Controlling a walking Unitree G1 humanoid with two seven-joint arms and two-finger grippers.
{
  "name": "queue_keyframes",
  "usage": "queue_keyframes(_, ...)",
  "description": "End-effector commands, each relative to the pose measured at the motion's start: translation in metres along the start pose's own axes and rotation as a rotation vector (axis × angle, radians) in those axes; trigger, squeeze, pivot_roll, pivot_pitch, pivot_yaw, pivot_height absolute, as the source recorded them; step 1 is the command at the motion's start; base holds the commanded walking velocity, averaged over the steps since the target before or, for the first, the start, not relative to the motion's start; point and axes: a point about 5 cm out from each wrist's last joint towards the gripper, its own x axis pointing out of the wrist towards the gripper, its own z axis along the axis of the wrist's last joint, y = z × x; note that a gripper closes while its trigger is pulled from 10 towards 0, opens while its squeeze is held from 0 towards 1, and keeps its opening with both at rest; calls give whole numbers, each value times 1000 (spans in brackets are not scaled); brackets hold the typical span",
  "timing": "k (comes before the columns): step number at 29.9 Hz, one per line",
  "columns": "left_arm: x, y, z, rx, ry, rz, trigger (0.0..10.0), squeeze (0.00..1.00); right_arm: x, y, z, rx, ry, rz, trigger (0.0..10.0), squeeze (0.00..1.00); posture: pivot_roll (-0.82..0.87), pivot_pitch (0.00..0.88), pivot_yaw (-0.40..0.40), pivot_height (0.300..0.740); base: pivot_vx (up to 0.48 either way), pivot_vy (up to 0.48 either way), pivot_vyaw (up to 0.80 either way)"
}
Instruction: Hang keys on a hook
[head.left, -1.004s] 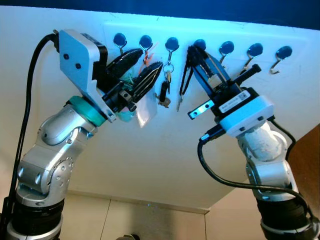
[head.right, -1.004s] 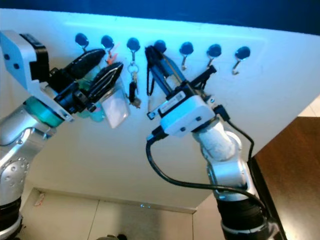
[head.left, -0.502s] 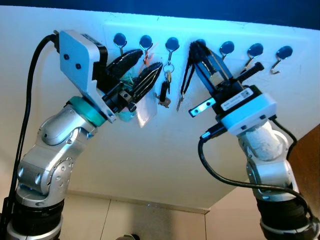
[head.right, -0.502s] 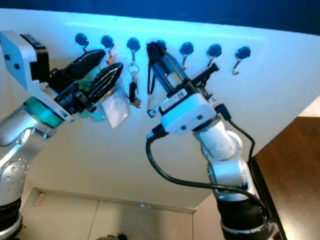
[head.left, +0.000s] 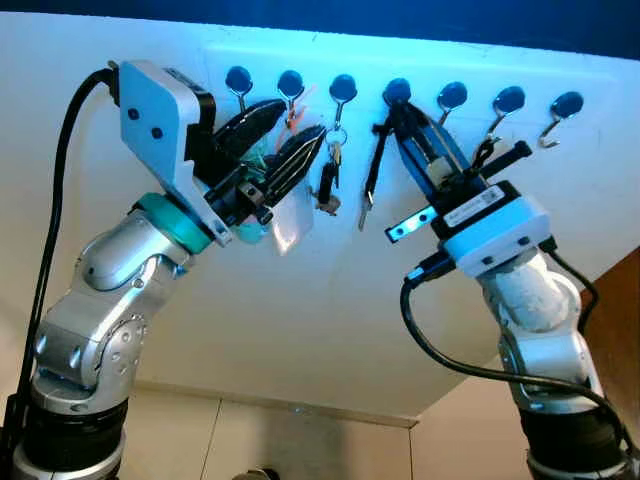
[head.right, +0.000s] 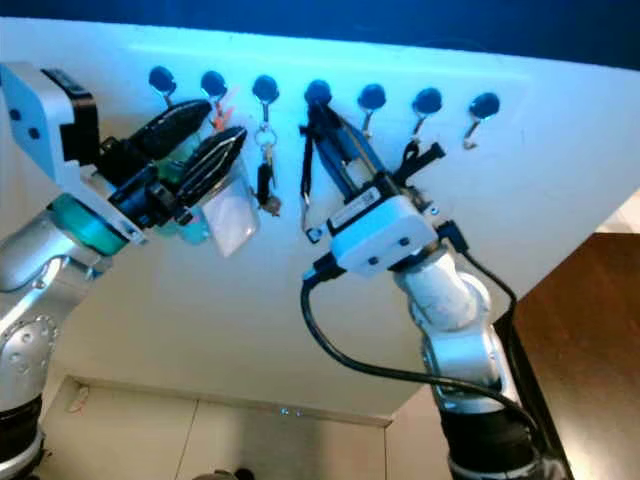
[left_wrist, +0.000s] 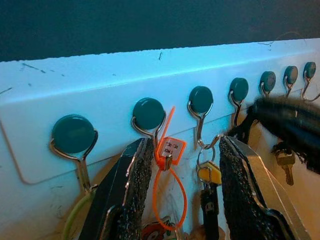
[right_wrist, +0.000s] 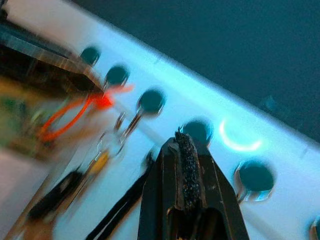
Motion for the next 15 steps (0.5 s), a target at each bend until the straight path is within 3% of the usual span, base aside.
queue_keyframes(1,-1,0,-1,7,15,-4,10000,0,-9,6,-8,5,55,23,10000,0,28,0,92,740,0,0,0)
queue_keyframes(15,-2,0,-2,8,14,-6,10000,0,-27,27,-26,25,153,109,10000,0,29,0,92,740,0,0,0)
